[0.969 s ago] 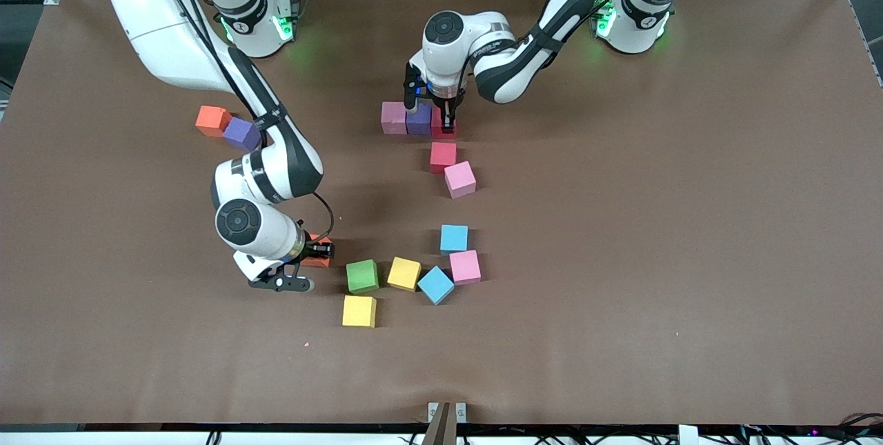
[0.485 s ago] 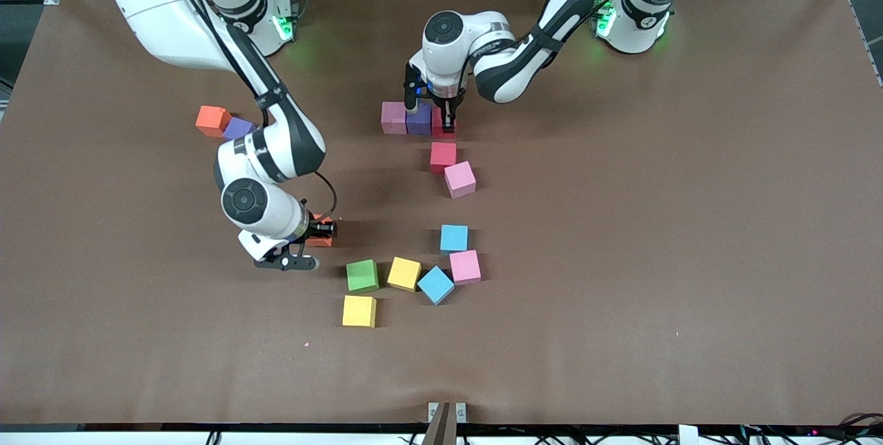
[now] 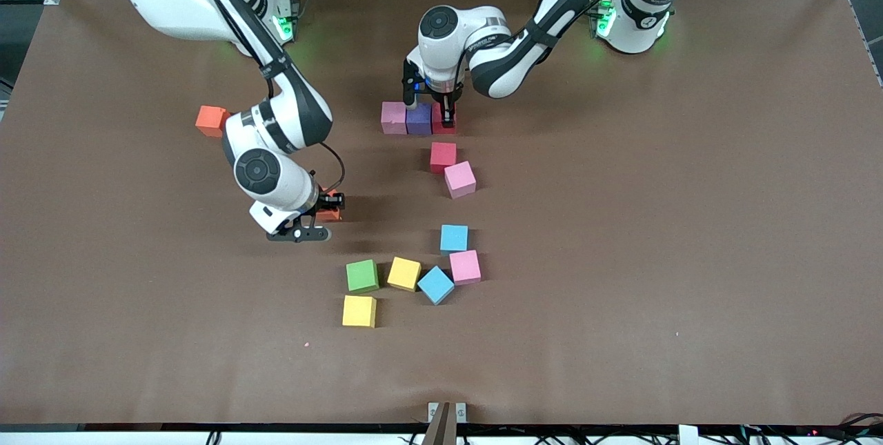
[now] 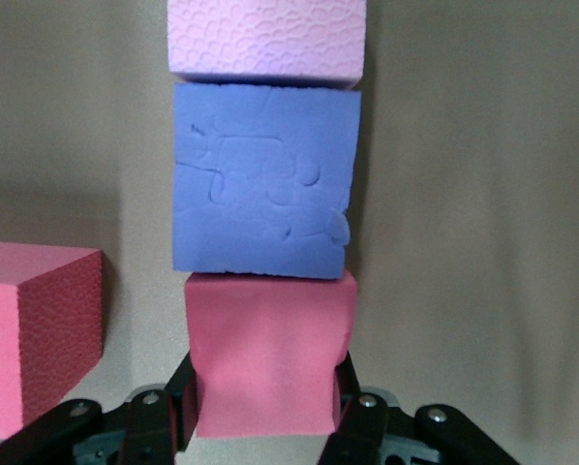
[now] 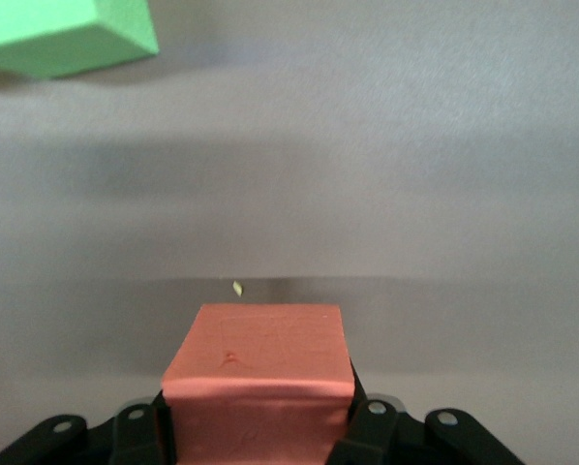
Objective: Arrange 11 blocks into digit 3
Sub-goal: 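Carry the orange cube toward the cluster while the left gripper holds pink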
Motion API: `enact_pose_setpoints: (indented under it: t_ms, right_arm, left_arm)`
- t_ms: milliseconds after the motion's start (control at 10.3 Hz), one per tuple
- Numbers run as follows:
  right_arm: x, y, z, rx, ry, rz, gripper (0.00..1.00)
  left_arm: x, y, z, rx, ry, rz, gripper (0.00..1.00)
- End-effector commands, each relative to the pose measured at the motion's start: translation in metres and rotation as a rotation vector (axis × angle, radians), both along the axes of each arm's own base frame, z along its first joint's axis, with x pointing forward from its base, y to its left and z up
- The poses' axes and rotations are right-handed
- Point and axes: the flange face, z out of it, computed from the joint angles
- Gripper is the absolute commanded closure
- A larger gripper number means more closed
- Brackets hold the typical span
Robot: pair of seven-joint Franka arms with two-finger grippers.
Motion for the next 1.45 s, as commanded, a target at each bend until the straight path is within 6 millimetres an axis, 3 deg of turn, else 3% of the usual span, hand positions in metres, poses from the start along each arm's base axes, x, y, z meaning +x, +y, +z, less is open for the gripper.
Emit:
enact_pose_setpoints:
  t_ms: [0, 775, 1066, 1163, 1357]
  right_arm:
    - [-0.033, 0.002, 0.013, -0.006, 0.014, 0.027, 0.94]
    - [-0.038, 0.007, 0.012, 0.034, 0.036, -0.021, 0.94]
    - [-0.037, 0.007, 0.012, 0.042, 0.037, -0.028, 0.94]
    - [-0.038, 0.008, 0.012, 0.042, 0.038, -0.027, 0.94]
    - [-0.039, 0.009, 0.011, 0.041, 0.040, -0.027, 0.94]
  left_arm:
    - [-0.017, 0.003, -0.025, 0.037, 0.024, -0.012, 0.85]
    - [-0.010, -0.005, -0.026, 0.023, 0.029, 0.014, 0.82]
    - [-0.011, -0.005, -0.027, 0.026, 0.029, 0.057, 0.69]
    - [-0.012, -0.005, -0.026, 0.027, 0.028, 0.081, 0.61]
    - [-0.023, -0.010, -0.026, 0.031, 0.024, 0.103, 0.50]
